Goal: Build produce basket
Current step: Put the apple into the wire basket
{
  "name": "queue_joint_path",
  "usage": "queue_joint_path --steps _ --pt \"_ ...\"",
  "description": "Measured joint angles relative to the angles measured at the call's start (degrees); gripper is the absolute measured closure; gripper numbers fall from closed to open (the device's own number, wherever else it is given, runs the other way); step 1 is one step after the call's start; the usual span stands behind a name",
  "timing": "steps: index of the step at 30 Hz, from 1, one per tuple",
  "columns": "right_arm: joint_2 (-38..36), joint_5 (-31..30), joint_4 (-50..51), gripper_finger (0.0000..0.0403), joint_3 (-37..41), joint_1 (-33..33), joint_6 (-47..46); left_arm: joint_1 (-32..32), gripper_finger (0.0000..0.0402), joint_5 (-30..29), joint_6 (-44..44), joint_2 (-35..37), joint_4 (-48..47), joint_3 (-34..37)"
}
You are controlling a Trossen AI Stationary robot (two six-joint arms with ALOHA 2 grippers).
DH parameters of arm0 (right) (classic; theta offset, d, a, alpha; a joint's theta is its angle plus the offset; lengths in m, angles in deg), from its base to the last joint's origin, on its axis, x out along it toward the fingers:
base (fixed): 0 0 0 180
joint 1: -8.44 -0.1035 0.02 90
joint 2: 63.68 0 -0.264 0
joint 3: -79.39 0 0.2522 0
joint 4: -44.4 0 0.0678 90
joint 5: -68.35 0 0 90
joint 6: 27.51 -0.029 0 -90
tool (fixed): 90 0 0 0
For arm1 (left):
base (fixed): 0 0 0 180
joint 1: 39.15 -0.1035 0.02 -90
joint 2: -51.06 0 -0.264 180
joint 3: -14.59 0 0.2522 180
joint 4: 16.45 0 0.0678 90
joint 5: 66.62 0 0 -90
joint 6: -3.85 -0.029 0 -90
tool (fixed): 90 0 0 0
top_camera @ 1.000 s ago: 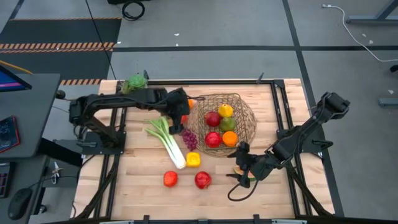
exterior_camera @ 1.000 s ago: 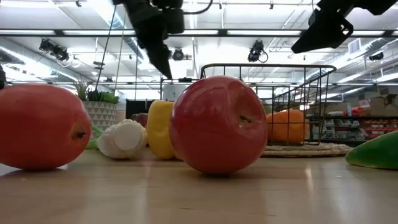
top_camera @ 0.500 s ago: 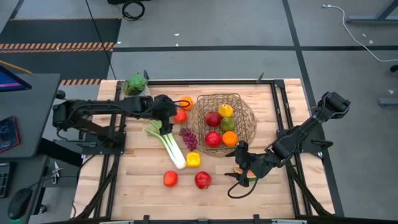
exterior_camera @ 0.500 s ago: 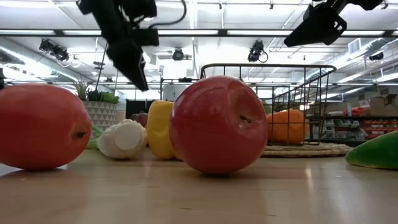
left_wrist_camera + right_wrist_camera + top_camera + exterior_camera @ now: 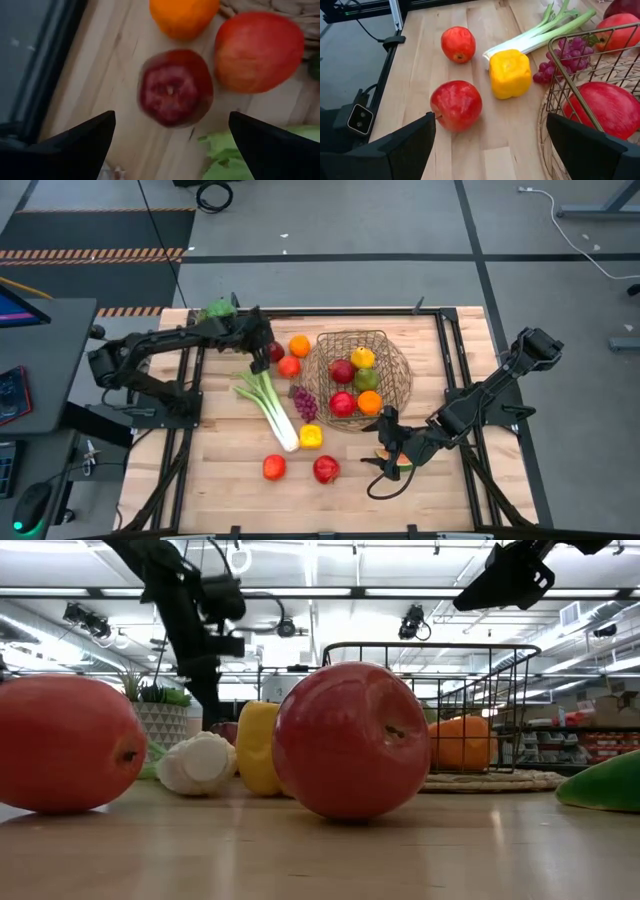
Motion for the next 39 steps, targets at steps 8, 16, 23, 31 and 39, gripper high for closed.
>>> queue_joint_path --steps 8,16,23,31,39 --pt "-0.02 -0.13 -0.02 0.0019 0.00 0.10 0.57 -4.12 0.0003 8.57 0.24 -3.43 2.47 -0.02" --pt "-0.02 -0.13 -0.02 0.0019 0.00 0.11 -0.84 -4.10 0.0003 8.82 -0.07 -8.12 6.78 -0.03" --pt "-0.02 -0.16 -0.34 0.0019 0.00 -0.14 -1.99 -4.10 0.0003 8.64 -1.60 -13.13 7.99 -0.04" --pt "0.02 -1.14 -0.47 0.0019 0.00 -0.72 -2.18 -4.10 0.0003 8.64 -1.60 -16.10 8.72 -0.04" --pt "0.04 -1.22 -0.87 0.0019 0.00 -0.72 -2.33 -4.10 0.0024 8.73 -1.61 -16.94 10.19 -0.07"
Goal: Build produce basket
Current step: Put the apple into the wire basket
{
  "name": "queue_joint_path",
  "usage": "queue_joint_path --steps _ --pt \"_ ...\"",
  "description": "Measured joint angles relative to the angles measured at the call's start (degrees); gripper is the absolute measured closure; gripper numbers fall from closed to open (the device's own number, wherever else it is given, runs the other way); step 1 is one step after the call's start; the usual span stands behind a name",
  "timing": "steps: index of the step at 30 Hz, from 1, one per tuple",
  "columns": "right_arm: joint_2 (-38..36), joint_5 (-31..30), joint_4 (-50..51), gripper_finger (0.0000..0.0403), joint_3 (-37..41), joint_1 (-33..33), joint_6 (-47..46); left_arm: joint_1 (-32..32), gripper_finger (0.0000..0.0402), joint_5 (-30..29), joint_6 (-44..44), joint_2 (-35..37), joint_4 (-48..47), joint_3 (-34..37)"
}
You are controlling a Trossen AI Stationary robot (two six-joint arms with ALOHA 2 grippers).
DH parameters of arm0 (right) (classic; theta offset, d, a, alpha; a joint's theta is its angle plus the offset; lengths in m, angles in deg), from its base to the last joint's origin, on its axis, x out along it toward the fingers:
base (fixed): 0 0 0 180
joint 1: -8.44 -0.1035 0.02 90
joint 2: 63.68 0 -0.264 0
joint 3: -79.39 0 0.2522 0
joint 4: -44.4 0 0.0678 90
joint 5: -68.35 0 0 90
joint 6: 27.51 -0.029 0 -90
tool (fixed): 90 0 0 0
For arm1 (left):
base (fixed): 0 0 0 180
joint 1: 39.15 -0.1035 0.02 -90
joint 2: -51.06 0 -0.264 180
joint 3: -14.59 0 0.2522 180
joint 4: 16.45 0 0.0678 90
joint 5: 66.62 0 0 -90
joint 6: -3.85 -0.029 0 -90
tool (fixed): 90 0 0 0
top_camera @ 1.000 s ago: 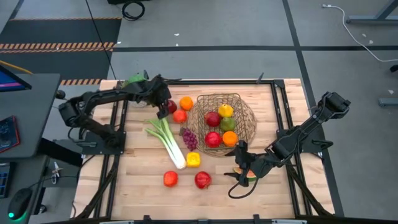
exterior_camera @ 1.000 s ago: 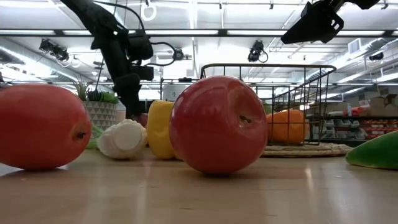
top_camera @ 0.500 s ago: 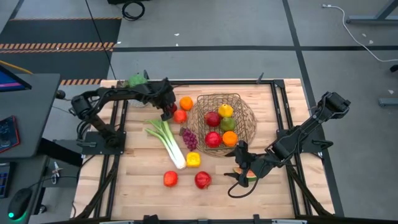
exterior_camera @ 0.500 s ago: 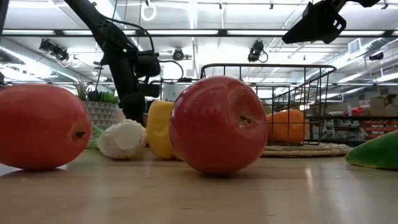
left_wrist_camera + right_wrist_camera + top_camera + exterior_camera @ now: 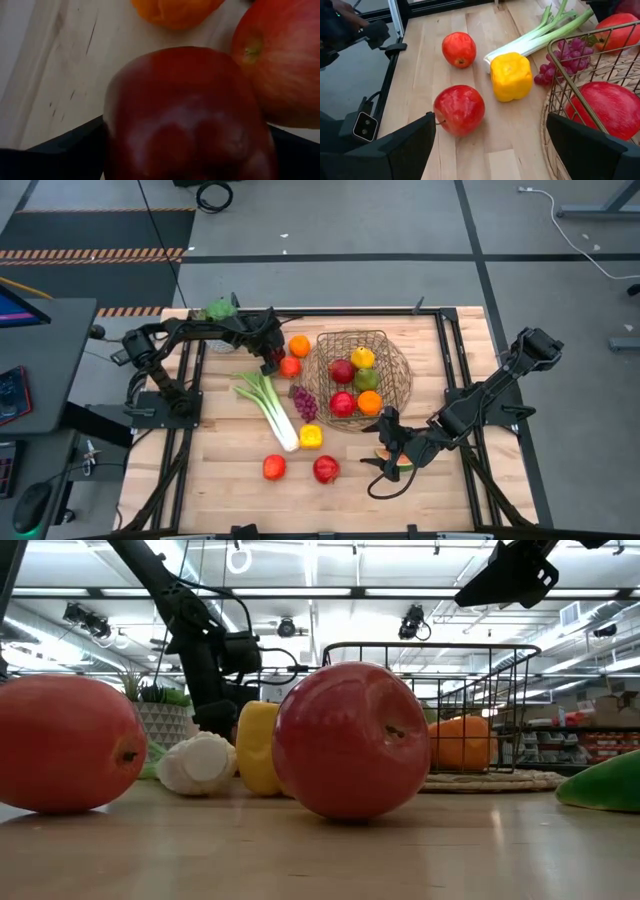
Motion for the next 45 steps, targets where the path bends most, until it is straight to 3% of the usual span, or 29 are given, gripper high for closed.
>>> queue_joint_path --steps 13,23,29,36,45 --pt "0.06 0.00 0.02 0.0019 0.00 -0.04 -0.05 -0.07 0.0043 -1.80 -0.03 0.75 -1.79 -0.66" --pt "0.07 0.00 0.02 0.0019 0.00 -0.04 0.16 0.13 0.0044 -3.55 -1.60 5.84 -16.16 -13.68" --pt "0.07 0.00 0.04 0.0019 0.00 -0.17 0.21 2.03 0.0044 9.04 -0.45 8.97 -25.97 -22.13" --pt "0.07 0.02 0.04 0.0019 0.00 -0.17 0.82 8.35 0.0044 27.94 3.76 11.41 -26.61 -23.91" --pt "0.09 0.03 0.04 0.0019 0.00 -0.17 0.78 20.98 0.0044 30.04 8.25 11.41 -18.27 -23.91"
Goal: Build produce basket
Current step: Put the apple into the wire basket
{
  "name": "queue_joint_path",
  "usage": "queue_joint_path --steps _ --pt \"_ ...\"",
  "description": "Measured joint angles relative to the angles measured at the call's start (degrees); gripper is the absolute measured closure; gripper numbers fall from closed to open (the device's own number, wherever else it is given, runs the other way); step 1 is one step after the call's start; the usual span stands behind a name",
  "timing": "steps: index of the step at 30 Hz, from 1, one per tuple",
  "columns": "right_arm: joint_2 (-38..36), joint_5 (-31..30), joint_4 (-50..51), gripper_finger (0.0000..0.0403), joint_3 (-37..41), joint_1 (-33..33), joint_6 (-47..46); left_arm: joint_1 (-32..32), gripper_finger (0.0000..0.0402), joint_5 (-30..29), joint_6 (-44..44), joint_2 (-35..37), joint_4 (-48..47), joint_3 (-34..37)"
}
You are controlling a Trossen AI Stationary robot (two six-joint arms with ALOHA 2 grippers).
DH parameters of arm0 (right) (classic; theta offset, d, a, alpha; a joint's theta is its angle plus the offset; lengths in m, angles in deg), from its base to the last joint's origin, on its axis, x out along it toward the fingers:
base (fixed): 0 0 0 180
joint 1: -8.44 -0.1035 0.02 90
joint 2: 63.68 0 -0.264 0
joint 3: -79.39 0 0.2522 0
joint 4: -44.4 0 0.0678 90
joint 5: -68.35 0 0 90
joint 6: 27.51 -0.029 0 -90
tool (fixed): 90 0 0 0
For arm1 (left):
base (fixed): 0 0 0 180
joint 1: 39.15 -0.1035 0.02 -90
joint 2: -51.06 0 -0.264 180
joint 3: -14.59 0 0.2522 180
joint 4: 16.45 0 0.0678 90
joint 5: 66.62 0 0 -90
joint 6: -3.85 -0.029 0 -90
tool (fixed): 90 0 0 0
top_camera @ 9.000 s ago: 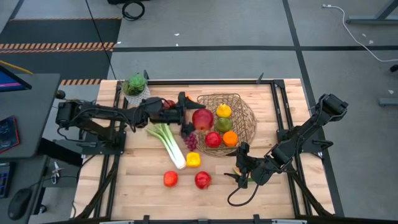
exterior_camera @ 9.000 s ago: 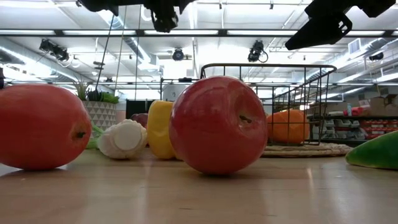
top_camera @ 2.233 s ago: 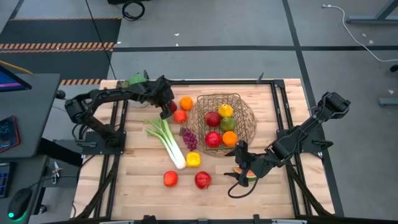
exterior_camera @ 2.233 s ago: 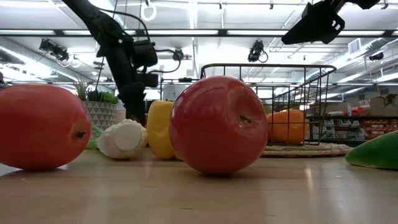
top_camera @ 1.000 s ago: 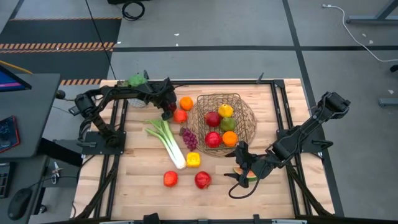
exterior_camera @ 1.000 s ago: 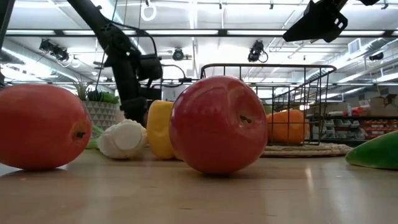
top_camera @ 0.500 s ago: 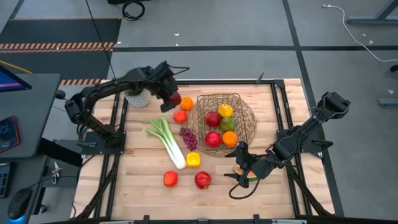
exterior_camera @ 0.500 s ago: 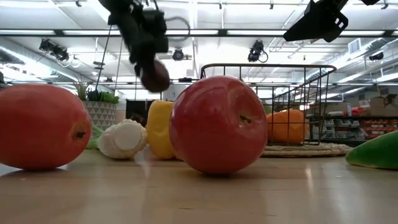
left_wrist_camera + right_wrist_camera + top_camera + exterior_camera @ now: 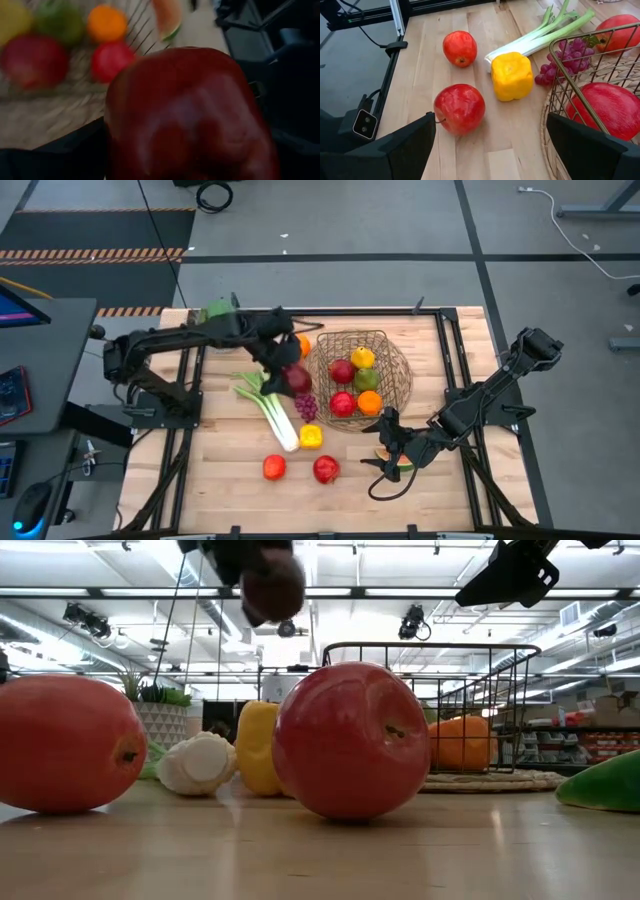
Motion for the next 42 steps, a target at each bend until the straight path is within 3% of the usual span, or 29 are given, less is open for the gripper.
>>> queue_joint_path --steps 3,7,12,15,21,28,34,42 --pt "0.00 0.02 0.00 0.0019 0.00 0.00 -0.01 4.04 0.0044 -0.93 1.92 0.00 4.51 0.00" --pt "0.00 0.12 0.00 0.0019 0.00 0.00 -0.02 10.09 0.0044 -8.83 -1.45 0.00 7.11 0.00" --pt "0.00 0.17 0.00 0.0019 0.00 0.00 -0.04 17.05 0.0044 -21.26 -13.24 0.00 9.23 0.02" --pt "0.00 0.17 0.00 0.0019 0.00 0.00 -0.04 20.65 0.0044 -25.80 -23.23 0.00 11.00 0.02" --pt "0.00 0.19 0.00 0.0019 0.00 0.00 -0.04 25.00 0.0044 -27.08 -45.12 0.00 14.78 0.02" --pt "0.00 0.19 -0.02 0.0019 0.00 0.00 -0.10 25.80 0.0044 -27.34 -67.69 0.00 18.90 0.02" --pt "0.00 0.21 -0.02 0.0019 0.00 0.00 -1.07 25.60 0.0044 -28.01 -77.09 0.00 21.89 0.02" --pt "0.00 0.19 0.00 0.0019 0.00 -0.04 -2.36 25.60 0.0044 -28.13 -82.40 0.00 28.62 0.04"
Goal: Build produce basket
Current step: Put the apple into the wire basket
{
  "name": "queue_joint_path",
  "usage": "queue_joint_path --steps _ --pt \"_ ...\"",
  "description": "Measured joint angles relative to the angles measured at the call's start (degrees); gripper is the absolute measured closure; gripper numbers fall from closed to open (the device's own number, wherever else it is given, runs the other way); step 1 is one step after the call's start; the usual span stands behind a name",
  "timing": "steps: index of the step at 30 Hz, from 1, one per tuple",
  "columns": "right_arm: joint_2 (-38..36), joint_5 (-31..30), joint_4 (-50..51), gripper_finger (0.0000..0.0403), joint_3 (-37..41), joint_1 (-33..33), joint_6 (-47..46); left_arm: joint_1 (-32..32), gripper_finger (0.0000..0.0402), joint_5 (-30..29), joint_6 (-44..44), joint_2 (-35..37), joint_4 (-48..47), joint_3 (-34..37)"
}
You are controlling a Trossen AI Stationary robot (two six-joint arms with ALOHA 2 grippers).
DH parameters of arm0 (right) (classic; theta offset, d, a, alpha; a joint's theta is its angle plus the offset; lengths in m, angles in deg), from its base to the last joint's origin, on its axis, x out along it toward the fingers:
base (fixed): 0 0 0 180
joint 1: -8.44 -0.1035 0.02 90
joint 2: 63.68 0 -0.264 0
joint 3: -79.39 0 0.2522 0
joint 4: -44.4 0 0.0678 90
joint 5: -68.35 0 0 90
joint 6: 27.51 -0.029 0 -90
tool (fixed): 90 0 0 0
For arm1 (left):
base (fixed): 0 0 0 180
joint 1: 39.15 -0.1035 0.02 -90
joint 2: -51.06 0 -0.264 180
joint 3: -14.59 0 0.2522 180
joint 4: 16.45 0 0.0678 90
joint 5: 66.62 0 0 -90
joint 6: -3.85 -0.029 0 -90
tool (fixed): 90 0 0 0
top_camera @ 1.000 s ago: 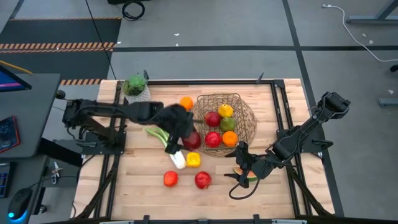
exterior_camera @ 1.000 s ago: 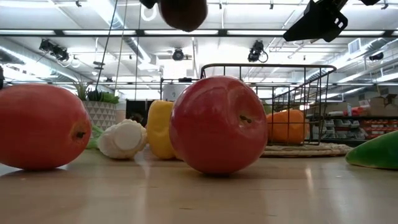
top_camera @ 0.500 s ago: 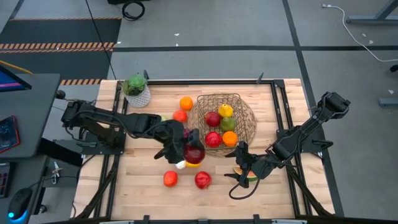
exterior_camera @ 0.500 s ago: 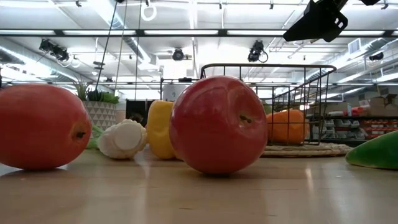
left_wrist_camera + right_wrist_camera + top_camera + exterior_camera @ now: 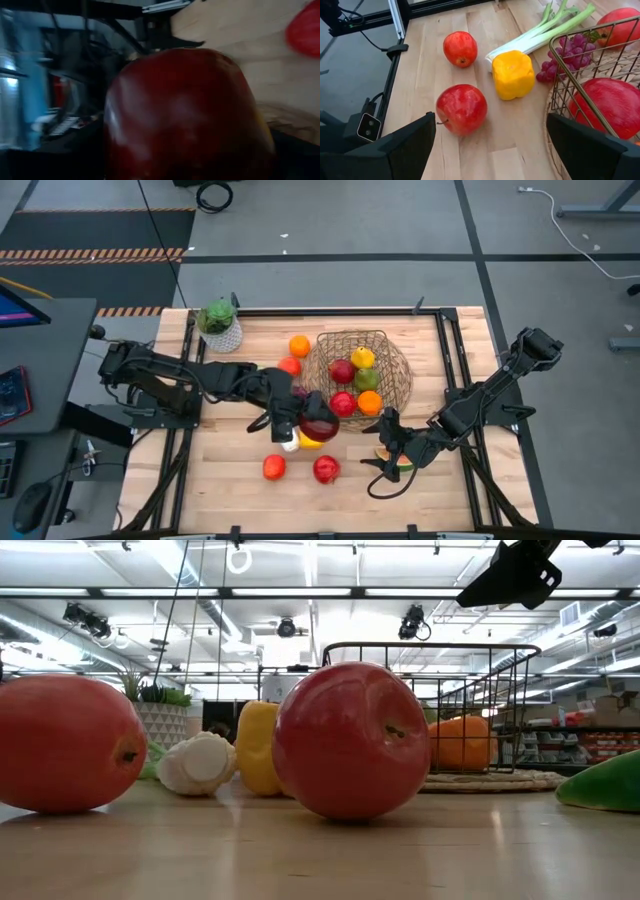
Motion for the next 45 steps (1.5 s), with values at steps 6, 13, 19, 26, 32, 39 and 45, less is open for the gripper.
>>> queue_joint_path --steps 6,13,19,26,32,39,45 --pt "0.00 -0.04 0.00 0.0019 0.00 -0.09 -0.75 -0.29 0.0044 -0.06 -18.69 0.00 1.03 0.00" --pt "0.00 -0.42 0.00 0.0019 0.00 -0.85 -1.18 0.12 0.0044 -4.27 -37.09 -0.67 -0.67 0.02" --pt "0.00 -0.57 0.02 0.0019 0.00 -1.14 -1.57 2.86 0.0044 -7.99 -46.21 -2.65 -0.54 0.00" --pt "0.00 -0.64 0.03 0.0019 0.00 -1.15 -1.75 4.86 0.0044 -10.55 -53.72 -4.67 -0.55 0.02" --pt "0.00 -1.62 0.07 0.0019 0.00 -2.06 -1.77 4.82 0.0044 -10.49 -49.74 -4.66 -0.01 0.00" --pt "0.00 -2.52 0.04 0.0019 0.01 -2.68 -1.72 0.63 0.0044 -10.57 -12.33 -4.66 2.29 0.00" --pt "0.00 -2.62 0.04 0.0019 0.00 -2.64 -1.75 -6.01 0.0044 -10.70 31.11 -4.66 2.62 0.00"
